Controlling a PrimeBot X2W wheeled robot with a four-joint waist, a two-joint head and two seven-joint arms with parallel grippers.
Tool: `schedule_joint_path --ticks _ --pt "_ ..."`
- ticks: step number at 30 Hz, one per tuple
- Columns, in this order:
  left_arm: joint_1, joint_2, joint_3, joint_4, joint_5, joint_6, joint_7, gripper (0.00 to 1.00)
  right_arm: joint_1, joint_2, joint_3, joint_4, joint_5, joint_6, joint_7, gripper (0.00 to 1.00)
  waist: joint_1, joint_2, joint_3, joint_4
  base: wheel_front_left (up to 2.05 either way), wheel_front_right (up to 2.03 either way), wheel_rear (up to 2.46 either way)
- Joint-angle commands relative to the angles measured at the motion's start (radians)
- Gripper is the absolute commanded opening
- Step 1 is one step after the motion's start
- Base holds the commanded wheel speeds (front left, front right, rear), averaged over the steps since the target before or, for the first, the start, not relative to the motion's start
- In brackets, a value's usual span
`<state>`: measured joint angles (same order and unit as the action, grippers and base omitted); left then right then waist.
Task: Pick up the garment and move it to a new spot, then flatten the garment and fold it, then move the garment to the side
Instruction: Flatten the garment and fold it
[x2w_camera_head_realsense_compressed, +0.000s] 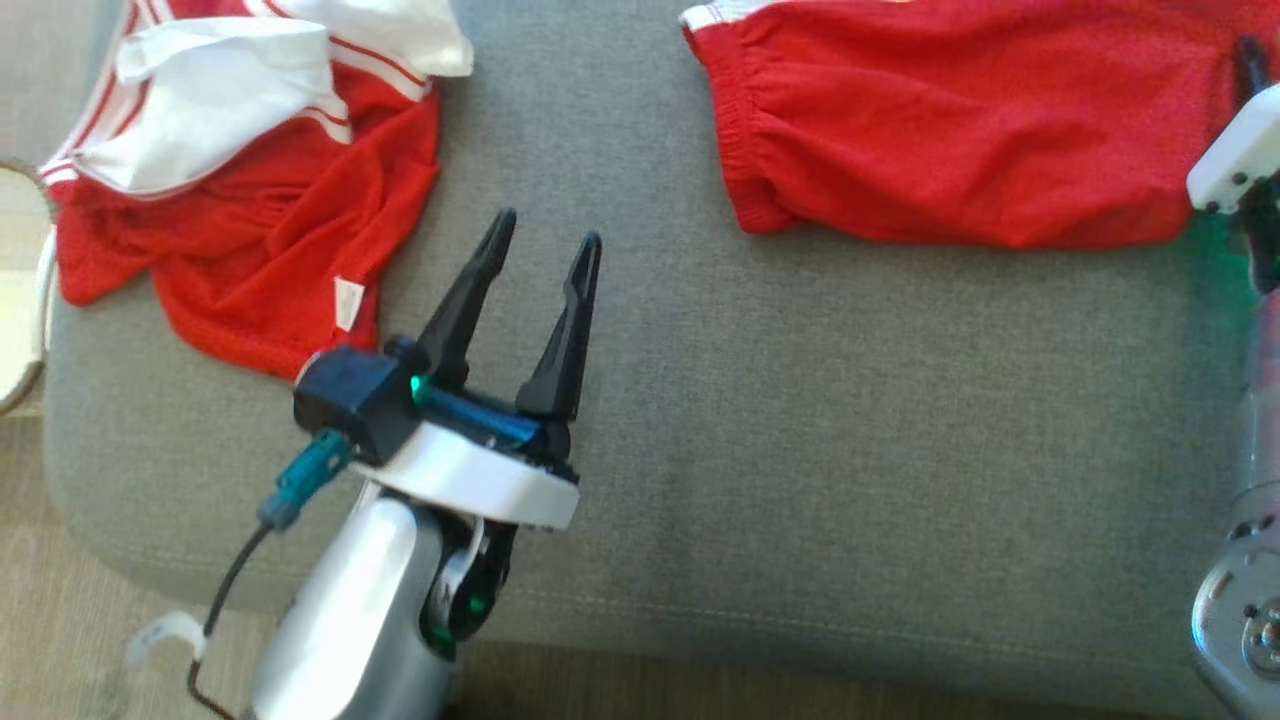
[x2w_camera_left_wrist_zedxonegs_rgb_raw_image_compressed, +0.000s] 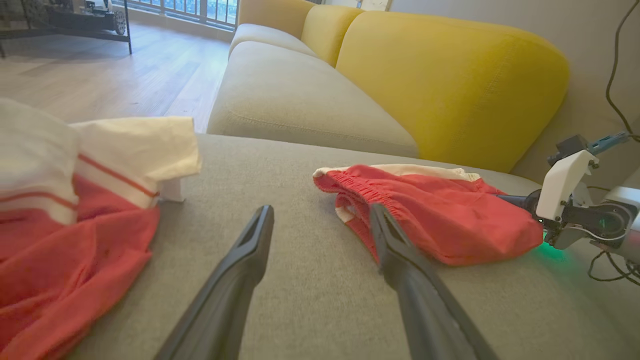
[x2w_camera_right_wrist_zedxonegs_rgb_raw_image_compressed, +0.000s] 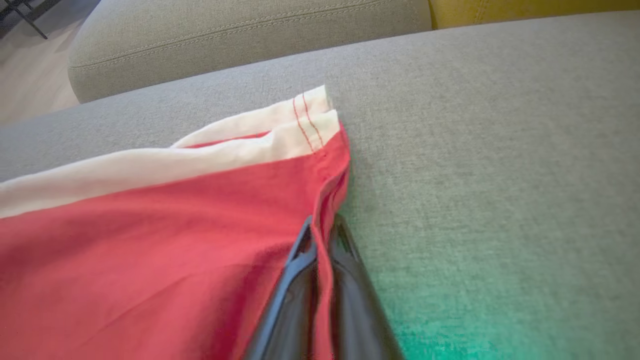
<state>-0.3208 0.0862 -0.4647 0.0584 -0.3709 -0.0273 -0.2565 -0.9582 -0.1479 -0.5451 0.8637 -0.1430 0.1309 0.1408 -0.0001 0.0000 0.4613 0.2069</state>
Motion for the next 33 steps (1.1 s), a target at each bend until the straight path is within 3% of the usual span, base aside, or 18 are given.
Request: schedule_joint_path --ticks 1,8,16,20,25,33 --pt "0.012 0.000 0.047 -0.038 0.010 -0.005 -0.005 1.00 0.015 0.009 0.008 -0.006 -0.008 0.000 -0.002 0.00 0.0001 0.0000 -0.021 0.007 0.00 0.00 0.00" --pt "0.083 -0.015 0.078 -0.039 0.047 -0.019 -0.005 1.00 0.029 -0.007 0.014 -0.003 0.003 0.000 -0.047 0.00 0.0001 0.0000 -0.089 -0.046 0.00 0.00 0.00" --pt "0.129 -0.019 0.104 -0.068 0.102 -0.012 -0.005 1.00 0.055 -0.097 0.075 -0.076 -0.009 0.000 -0.016 0.00 0.0001 0.0000 -0.139 -0.110 0.00 0.00 0.00" --pt "0.143 -0.020 0.109 -0.075 0.120 -0.006 -0.005 1.00 0.062 -0.107 0.082 -0.106 0.001 0.000 0.005 0.00 0.0001 0.0000 -0.146 -0.116 0.00 0.00 0.00" --pt "0.158 -0.024 0.114 -0.073 0.131 -0.003 -0.005 1.00 0.063 -0.052 0.111 -0.164 0.030 0.000 0.022 0.00 0.0001 0.0000 -0.162 -0.110 0.00 0.00 0.00" --pt "0.170 -0.029 0.114 -0.064 0.132 -0.005 -0.005 1.00 0.044 0.077 0.256 -0.257 0.162 0.000 0.049 0.00 0.0001 0.0000 -0.175 -0.090 0.00 0.00 0.00"
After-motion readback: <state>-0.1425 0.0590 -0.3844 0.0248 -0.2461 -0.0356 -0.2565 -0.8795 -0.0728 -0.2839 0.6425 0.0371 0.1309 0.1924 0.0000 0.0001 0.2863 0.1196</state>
